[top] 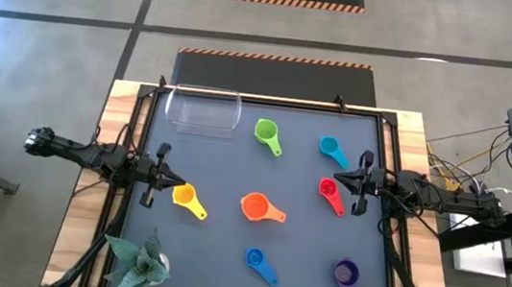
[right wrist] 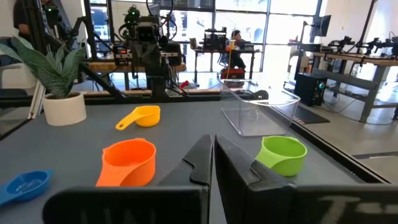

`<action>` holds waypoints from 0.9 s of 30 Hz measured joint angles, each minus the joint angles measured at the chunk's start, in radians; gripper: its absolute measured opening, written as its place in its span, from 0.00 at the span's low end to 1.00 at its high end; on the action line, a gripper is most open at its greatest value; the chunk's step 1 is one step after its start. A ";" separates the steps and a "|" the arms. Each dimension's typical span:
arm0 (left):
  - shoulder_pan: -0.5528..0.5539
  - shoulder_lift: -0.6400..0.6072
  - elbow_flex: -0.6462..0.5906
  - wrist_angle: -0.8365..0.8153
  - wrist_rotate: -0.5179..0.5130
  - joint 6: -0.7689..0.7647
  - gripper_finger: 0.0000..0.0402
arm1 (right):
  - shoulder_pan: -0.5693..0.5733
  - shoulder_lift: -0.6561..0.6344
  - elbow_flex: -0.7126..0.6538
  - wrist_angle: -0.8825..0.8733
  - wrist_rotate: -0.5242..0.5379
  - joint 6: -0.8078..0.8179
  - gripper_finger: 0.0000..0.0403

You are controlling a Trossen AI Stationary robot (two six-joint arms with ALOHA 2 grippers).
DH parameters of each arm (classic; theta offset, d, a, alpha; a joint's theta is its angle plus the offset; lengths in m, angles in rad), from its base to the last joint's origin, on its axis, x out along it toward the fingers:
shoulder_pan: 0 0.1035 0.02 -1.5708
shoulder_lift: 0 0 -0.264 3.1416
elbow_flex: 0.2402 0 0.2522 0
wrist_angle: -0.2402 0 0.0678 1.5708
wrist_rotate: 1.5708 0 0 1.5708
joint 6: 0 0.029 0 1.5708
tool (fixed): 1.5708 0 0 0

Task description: Nest measuring cups in basket

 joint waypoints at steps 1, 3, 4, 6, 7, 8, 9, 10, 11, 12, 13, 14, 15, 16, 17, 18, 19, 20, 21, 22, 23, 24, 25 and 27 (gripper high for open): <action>0.000 0.000 0.000 0.000 0.000 0.000 0.00 | 0.000 0.000 0.000 0.000 0.000 0.001 0.02; 0.000 0.000 0.000 0.000 0.000 0.000 0.00 | 0.000 0.000 0.000 0.000 0.000 -0.001 0.02; 0.000 0.000 0.000 0.000 0.000 0.000 0.00 | 0.000 0.000 0.000 0.000 0.000 -0.001 0.02; 0.000 0.000 0.000 0.000 0.000 0.000 0.00 | 0.000 0.000 0.000 0.000 0.000 0.001 0.02; 0.000 0.000 0.000 0.000 0.000 0.000 0.00 | 0.000 0.000 0.000 0.000 0.000 0.000 0.02; 0.000 0.000 0.000 0.000 0.000 0.000 0.00 | 0.000 0.000 0.000 0.000 0.000 -0.001 0.02; 0.000 0.000 0.000 0.000 0.000 0.000 0.00 | 0.000 0.000 0.000 0.000 0.000 0.000 0.02; 0.000 0.000 0.000 0.000 0.000 0.000 0.00 | 0.000 0.000 0.000 0.000 0.000 0.001 0.02; 0.000 0.000 0.000 0.000 0.000 0.000 0.00 | 0.000 0.000 0.000 0.000 0.000 0.000 0.02; 0.000 0.000 0.000 0.000 0.000 0.000 0.00 | 0.000 0.000 0.000 0.000 0.000 -0.001 0.02; 0.000 0.000 0.000 0.000 0.000 0.000 0.00 | 0.000 0.000 0.000 0.000 0.000 0.000 0.02; 0.000 0.000 0.000 0.000 0.000 0.000 0.00 | 0.000 0.000 0.000 0.000 0.000 0.001 0.02; 0.000 0.000 0.000 0.000 0.000 0.000 0.00 | 0.000 0.000 0.000 0.000 0.000 0.001 0.02; 0.000 0.000 0.000 0.000 0.000 0.000 0.00 | 0.000 0.000 0.000 0.000 0.000 -0.001 0.02; 0.000 0.000 0.000 0.000 0.000 0.000 0.00 | 0.000 0.000 0.000 0.000 0.000 -0.001 0.02; 0.000 0.000 0.000 0.000 0.000 0.000 0.00 | 0.000 0.000 0.000 0.000 0.000 0.001 0.02; 0.000 0.000 0.000 0.000 0.000 0.000 0.00 | 0.000 0.000 0.000 0.000 0.000 0.001 0.02; 0.000 0.000 0.000 0.000 0.000 0.000 0.00 | 0.000 0.000 0.000 0.000 0.000 0.000 0.02; 0.000 0.000 0.000 0.000 0.000 0.000 0.00 | 0.000 0.000 0.000 0.000 0.000 -0.001 0.02; 0.000 0.000 0.000 0.000 0.000 0.000 0.00 | 0.000 0.000 0.000 0.000 0.000 0.000 0.02; 0.000 0.000 0.000 0.003 0.000 0.000 0.00 | 0.000 0.000 0.000 0.000 0.000 0.001 0.02; 0.000 0.000 0.000 0.010 0.000 0.000 0.00 | 0.000 0.000 0.000 0.000 0.000 0.000 0.02; 0.000 0.000 0.000 0.019 0.000 0.000 0.00 | 0.000 0.000 0.000 0.000 0.000 -0.001 0.02; 0.000 0.001 0.000 0.068 0.000 -0.029 0.00 | 0.000 0.000 0.000 0.000 0.000 0.001 0.02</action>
